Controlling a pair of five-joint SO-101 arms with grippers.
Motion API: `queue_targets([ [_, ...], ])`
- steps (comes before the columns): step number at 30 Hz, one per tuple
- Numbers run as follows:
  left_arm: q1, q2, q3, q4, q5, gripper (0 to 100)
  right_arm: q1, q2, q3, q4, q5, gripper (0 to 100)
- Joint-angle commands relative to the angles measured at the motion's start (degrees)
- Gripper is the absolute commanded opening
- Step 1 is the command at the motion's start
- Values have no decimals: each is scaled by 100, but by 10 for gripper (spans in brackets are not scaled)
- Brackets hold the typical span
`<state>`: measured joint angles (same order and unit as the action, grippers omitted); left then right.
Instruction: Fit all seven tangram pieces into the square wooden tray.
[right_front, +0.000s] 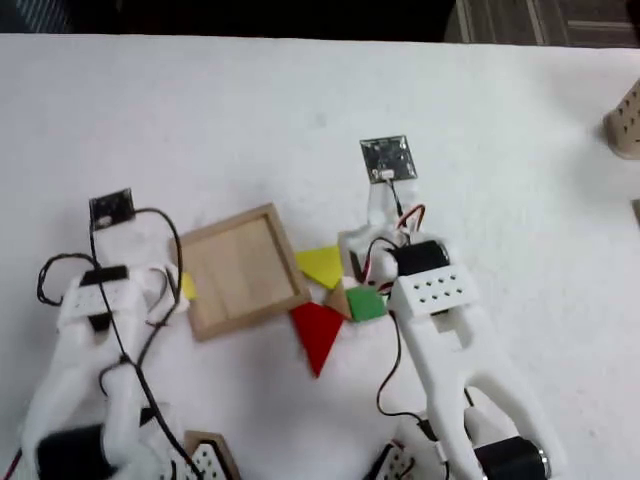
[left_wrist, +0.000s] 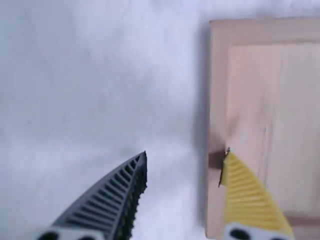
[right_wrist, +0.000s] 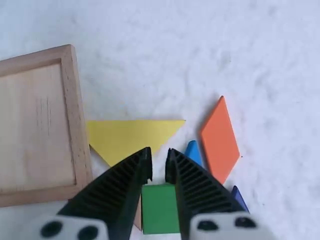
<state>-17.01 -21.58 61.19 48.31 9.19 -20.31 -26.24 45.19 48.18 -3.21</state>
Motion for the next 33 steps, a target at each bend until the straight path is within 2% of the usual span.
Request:
queue_targets([
  [1,-347,699,-774,18,-70,251,180,-13,-44,-101,18,50],
  [5,-549,1262,-1354,35,-158,251,215,-22,44,-136,18,50],
  [10,-558,1367,-1776,-44,-1178,251,444,-13,149,-242,18,50],
  [16,-418,1411,-1811,-633,-2189,251,664,-13,308,-470,18,50],
  [20,-180,1754,-1996,-642,-2505,251,620,-13,325,-470,18,50],
  [25,-189,2299,-2752,-343,-2514,251,620,-13,325,-470,18,50],
  [33,-655,3565,-4360,1029,-2488,250,620,-13,325,-470,18,50],
])
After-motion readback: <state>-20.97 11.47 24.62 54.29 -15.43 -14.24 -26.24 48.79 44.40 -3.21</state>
